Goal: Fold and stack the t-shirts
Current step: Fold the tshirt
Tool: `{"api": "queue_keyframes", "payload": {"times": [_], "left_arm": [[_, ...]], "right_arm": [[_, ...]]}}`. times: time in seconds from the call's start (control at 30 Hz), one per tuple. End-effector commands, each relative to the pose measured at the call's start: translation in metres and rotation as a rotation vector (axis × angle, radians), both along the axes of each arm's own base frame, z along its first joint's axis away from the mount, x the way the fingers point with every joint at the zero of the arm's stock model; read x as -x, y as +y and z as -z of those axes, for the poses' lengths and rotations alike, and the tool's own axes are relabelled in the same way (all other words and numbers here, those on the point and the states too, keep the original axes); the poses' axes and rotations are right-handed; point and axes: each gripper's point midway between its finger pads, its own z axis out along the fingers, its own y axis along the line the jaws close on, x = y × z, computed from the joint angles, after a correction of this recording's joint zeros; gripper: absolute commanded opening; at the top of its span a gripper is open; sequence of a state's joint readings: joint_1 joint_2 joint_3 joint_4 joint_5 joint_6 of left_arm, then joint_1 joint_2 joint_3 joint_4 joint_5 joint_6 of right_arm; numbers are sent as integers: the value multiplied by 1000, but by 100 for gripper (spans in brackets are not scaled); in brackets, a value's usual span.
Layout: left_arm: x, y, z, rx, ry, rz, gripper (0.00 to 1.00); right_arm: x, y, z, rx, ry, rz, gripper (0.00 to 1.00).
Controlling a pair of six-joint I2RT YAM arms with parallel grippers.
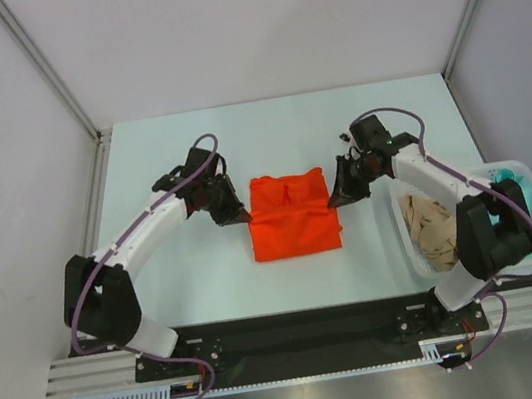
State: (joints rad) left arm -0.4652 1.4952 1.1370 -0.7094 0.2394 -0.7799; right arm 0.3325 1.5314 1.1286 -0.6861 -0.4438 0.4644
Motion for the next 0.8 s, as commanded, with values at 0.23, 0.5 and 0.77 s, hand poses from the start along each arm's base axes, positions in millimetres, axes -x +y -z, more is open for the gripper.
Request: {"api": "queue_keyframes", "payload": {"times": [0.23,0.5,0.77], "left_arm": [[-75,-7,-2,2,-38,25,0],[-112,-13,0,32,-38,18,0],[-137,-11,11,41,-26,-8,0]], "right_arm": [[-67,7,-1,-71,1,-52,0],[-100,3,9,-93,30,-43,0],[-123,0,20,-111,40,-27,0]]}}
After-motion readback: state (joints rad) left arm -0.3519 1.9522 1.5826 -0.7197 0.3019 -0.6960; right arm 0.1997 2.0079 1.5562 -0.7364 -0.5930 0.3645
